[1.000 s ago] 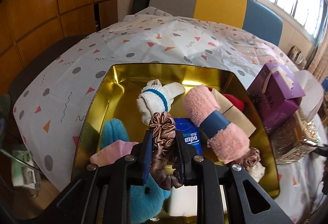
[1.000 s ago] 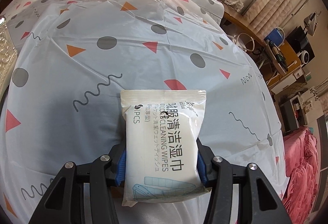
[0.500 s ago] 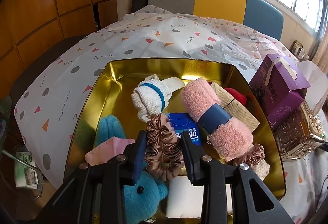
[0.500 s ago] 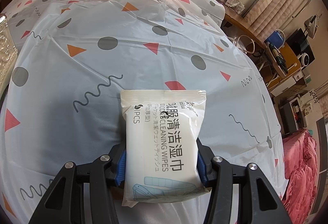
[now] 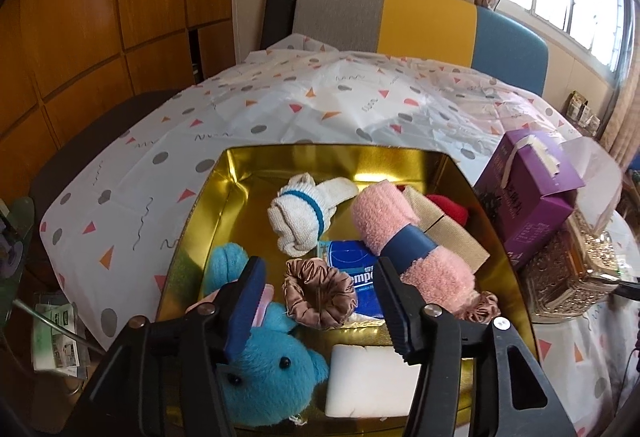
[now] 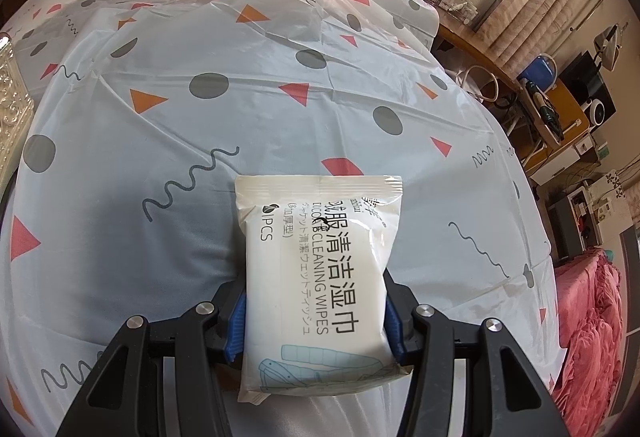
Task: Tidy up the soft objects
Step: 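Carry white wipes pack into gold tray with right gripper and release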
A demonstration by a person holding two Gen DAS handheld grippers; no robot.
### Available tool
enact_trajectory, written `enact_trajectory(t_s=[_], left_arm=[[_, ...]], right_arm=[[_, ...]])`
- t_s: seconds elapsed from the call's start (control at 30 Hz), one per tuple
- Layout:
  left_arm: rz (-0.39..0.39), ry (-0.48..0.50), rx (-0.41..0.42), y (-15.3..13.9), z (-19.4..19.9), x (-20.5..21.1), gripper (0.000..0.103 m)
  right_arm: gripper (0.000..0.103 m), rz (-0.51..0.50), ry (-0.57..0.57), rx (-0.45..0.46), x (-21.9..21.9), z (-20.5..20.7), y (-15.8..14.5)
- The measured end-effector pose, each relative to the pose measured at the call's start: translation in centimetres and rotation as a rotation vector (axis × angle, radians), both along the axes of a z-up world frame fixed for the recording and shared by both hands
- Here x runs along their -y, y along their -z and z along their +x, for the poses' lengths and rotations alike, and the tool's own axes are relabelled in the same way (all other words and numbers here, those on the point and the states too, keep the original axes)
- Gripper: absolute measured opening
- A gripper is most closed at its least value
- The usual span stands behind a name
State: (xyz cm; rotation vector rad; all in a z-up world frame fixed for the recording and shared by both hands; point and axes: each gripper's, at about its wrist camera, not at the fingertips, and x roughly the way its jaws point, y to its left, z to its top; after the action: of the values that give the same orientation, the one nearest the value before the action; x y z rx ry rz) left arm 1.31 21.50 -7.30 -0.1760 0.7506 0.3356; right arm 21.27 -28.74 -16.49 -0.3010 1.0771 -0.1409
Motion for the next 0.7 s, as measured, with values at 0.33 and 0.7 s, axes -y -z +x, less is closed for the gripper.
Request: enact_trajectory(t_s=[0.33, 0.7], left_arm=[[0.018, 0.029, 0.042, -1.6, -1.7, 0.9, 0.066], [-0.002, 0.059, 0.051, -1.5, -2.6, 1.7, 0.069]], right_arm=[[0.053, 0.096, 0.075, -0.028, 1.3, 0.7, 0.0], [0.053, 0.241, 0.105, -0.073, -1.4, -0.6, -0.4]])
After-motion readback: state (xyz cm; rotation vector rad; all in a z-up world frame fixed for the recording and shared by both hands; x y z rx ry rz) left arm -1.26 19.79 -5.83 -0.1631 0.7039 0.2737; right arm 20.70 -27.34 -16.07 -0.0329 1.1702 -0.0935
